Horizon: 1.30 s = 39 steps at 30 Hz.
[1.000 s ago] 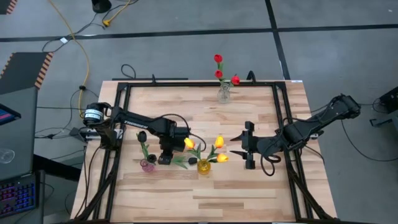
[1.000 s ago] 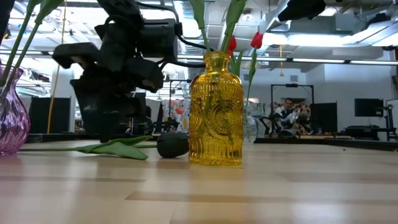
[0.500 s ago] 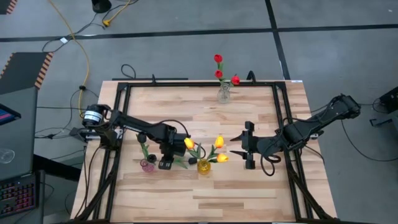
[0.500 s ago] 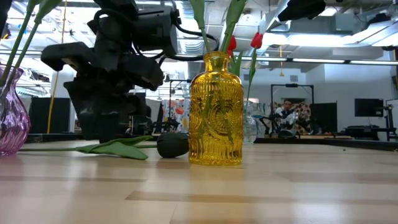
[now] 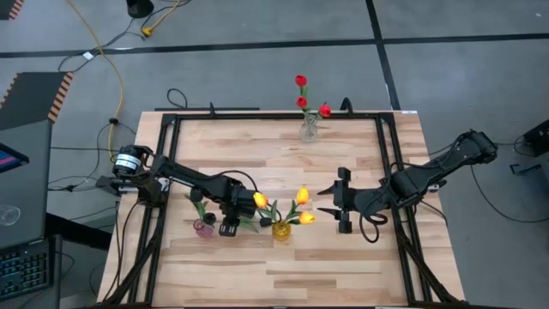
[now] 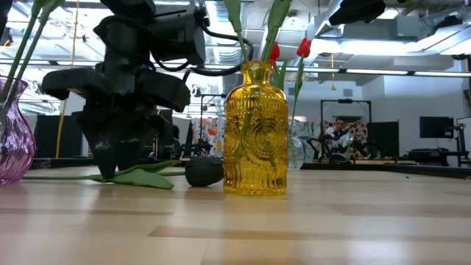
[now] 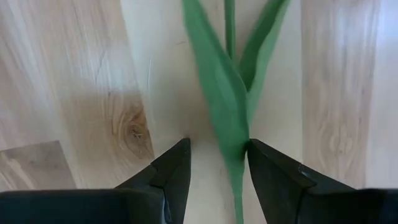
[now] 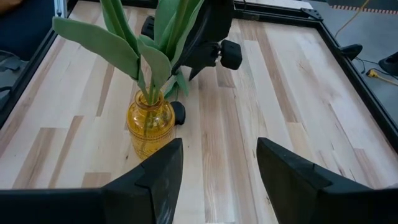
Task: Sort flowers into vase by color
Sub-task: Put the black flower into the purple vase
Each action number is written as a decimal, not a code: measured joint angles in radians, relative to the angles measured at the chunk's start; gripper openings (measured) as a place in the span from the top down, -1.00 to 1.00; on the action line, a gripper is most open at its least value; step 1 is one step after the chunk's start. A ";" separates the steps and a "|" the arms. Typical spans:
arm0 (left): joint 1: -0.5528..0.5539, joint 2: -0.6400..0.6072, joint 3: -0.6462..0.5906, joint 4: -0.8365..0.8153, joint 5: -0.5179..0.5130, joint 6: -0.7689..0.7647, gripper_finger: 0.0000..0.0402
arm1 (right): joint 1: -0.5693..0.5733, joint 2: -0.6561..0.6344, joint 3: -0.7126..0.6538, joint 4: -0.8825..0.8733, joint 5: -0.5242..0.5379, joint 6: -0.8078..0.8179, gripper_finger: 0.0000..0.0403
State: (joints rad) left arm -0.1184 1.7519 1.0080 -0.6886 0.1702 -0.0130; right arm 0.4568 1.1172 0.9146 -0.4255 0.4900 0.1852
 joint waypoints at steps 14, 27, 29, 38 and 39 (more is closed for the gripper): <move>0.000 -0.003 -0.029 0.036 -0.019 -0.038 0.33 | 0.000 0.000 0.000 0.001 0.000 0.000 -0.14; 0.007 0.004 -0.001 0.011 -0.021 -0.046 0.96 | 0.000 0.000 0.000 0.005 0.000 -0.001 -0.12; 0.018 0.004 0.014 0.006 -0.011 -0.048 0.97 | 0.000 -0.003 0.000 0.011 0.000 -0.001 -0.12; 0.078 -0.003 0.076 -0.071 0.008 -0.023 0.95 | 0.001 -0.020 0.050 -0.031 0.001 -0.022 -0.12; 0.085 -0.006 0.081 -0.077 0.009 -0.017 0.95 | 0.001 -0.024 0.057 -0.043 0.001 -0.031 -0.12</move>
State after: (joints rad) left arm -0.0330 1.7457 1.0889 -0.7654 0.1789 -0.0296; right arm 0.4580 1.0928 0.9714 -0.4687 0.4911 0.1542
